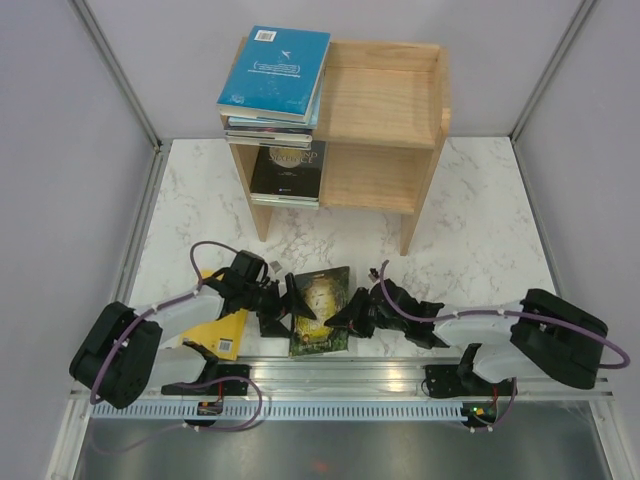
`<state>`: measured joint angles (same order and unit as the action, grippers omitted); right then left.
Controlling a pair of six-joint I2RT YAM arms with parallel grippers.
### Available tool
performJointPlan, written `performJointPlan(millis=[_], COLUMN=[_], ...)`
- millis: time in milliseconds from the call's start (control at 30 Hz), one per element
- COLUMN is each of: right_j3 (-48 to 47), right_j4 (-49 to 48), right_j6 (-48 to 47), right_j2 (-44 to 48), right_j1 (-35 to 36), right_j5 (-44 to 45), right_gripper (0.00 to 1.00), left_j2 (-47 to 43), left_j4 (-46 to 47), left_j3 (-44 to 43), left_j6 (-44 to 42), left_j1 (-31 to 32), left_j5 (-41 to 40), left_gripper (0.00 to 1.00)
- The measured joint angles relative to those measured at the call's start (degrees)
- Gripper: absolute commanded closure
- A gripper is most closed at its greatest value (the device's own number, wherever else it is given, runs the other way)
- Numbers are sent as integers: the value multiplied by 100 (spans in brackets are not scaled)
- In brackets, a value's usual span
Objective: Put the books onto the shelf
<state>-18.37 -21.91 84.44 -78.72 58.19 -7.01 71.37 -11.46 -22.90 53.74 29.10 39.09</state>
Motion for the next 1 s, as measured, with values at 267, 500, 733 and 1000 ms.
performJointPlan(millis=[267,500,733,1000], right_j3=[109,-61,-326,-592], right_j4=[509,1733,1491,544], right_j6=[-219,-310,-289,-376], right_j2=[1244,2577,3123,2570], right_j1=[46,42,42,42], right_j5=[219,686,787,278], right_gripper=[100,100,100,100], left_j2=[-588,-1399,-1626,-1869], left_j4=[-212,-861,-1054,-396], left_j3=[-319,-984,-1032,-1038], left_j6=[-22,-264,-282,20], left_j1=[-17,-232,-269,-275], left_j5=[-46,-175,-151,295], left_gripper=[0,0,0,48])
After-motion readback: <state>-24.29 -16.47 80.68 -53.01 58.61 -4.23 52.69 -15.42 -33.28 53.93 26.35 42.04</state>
